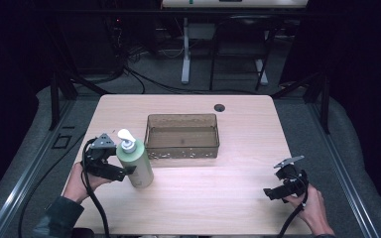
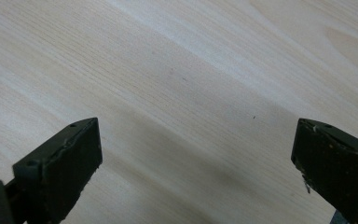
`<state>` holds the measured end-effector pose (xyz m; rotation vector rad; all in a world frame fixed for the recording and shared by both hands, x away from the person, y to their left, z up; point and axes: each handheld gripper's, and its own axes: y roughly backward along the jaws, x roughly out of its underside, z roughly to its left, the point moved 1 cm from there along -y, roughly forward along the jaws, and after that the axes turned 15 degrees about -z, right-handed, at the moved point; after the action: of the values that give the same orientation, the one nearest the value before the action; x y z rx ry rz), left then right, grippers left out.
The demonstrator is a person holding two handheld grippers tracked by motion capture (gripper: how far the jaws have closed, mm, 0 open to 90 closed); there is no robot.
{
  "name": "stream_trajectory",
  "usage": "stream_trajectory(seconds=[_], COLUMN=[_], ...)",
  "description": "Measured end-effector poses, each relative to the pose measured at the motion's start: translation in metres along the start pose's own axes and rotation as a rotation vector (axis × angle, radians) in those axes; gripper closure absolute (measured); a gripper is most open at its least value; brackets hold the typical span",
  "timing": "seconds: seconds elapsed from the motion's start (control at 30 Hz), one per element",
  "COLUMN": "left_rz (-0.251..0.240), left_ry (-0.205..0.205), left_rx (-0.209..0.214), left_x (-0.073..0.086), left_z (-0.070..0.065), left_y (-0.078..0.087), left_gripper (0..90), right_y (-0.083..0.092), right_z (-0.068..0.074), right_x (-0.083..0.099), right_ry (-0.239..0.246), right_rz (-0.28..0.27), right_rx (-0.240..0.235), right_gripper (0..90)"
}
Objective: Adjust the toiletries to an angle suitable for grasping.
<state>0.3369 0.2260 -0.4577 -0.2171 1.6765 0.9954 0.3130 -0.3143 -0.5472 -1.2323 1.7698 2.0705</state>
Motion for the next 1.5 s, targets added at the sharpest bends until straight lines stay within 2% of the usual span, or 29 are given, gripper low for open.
stream_trajectory(seconds=[0.13, 0.33, 0.77, 0.9, 1.03, 1.07, 1.1, 1.17, 1.2, 1.23, 1.27, 1.3, 1.37, 1.4, 1.5], left_rz=[-0.007, -0.005, -0.028, -0.007, 0.003, -0.003, -0.003, -0.029, -0.043, -0.055, -0.055, -0.060, -0.065, -0.056, -0.049], left_ry=[-0.010, -0.027, 0.037, 0.021, -0.003, -0.008, -0.008, -0.013, -0.020, -0.026, -0.026, -0.030, -0.032, -0.061, -0.074], left_rx=[0.008, -0.004, -0.131, -0.148, -0.130, -0.107, -0.107, -0.078, -0.045, -0.041, -0.041, -0.013, -0.006, 0.025, 0.065], left_x=[-0.003, -0.005, -0.012, -0.012, -0.011, -0.011, -0.011, -0.011, -0.012, -0.014, -0.014, -0.016, -0.017, -0.019, -0.021], left_z=[-0.001, -0.003, -0.024, -0.032, -0.032, -0.030, -0.030, -0.026, -0.023, -0.019, -0.019, -0.014, -0.012, -0.009, -0.005], left_y=[-0.004, -0.008, -0.026, -0.035, -0.039, -0.038, -0.038, -0.035, -0.033, -0.030, -0.030, -0.028, -0.028, -0.028, -0.033], left_gripper=[12.8, 12.3, 12.5, 12.4, 12.3, 12.4, 12.4, 11.8, 10.3, 6.6, 5.7, 5.3, 2.3, 3.2, 2.1], right_y=[0.001, 0.000, 0.000, 0.001, 0.002, 0.002, 0.002, 0.002, 0.002, 0.002, 0.002, 0.002, 0.002, 0.002, 0.002], right_z=[0.000, 0.000, 0.002, 0.002, 0.002, 0.002, 0.001, 0.001, 0.001, 0.001, 0.001, 0.001, 0.002, 0.002, 0.002], right_x=[0.000, 0.000, 0.000, -0.001, -0.002, -0.001, -0.001, -0.001, -0.001, -0.001, -0.001, -0.001, -0.001, -0.001, -0.001], right_ry=[-0.003, -0.001, 0.001, 0.003, 0.006, 0.005, 0.007, 0.006, 0.001, 0.006, 0.006, 0.008, 0.005, 0.005, 0.004], right_rz=[-0.004, -0.002, 0.001, -0.005, -0.010, -0.012, -0.012, -0.012, -0.013, -0.011, -0.011, -0.011, -0.013, -0.014, -0.011], right_rx=[-0.005, -0.002, -0.001, -0.002, 0.002, 0.001, 0.000, 0.000, -0.002, -0.001, -0.001, -0.003, -0.005, -0.007, -0.005], right_gripper=[1.7, 2.1, 2.2, 2.3, 2.3, 2.3, 2.4, 2.3, 2.3, 2.3, 2.3, 2.3, 2.4, 2.4, 2.3])
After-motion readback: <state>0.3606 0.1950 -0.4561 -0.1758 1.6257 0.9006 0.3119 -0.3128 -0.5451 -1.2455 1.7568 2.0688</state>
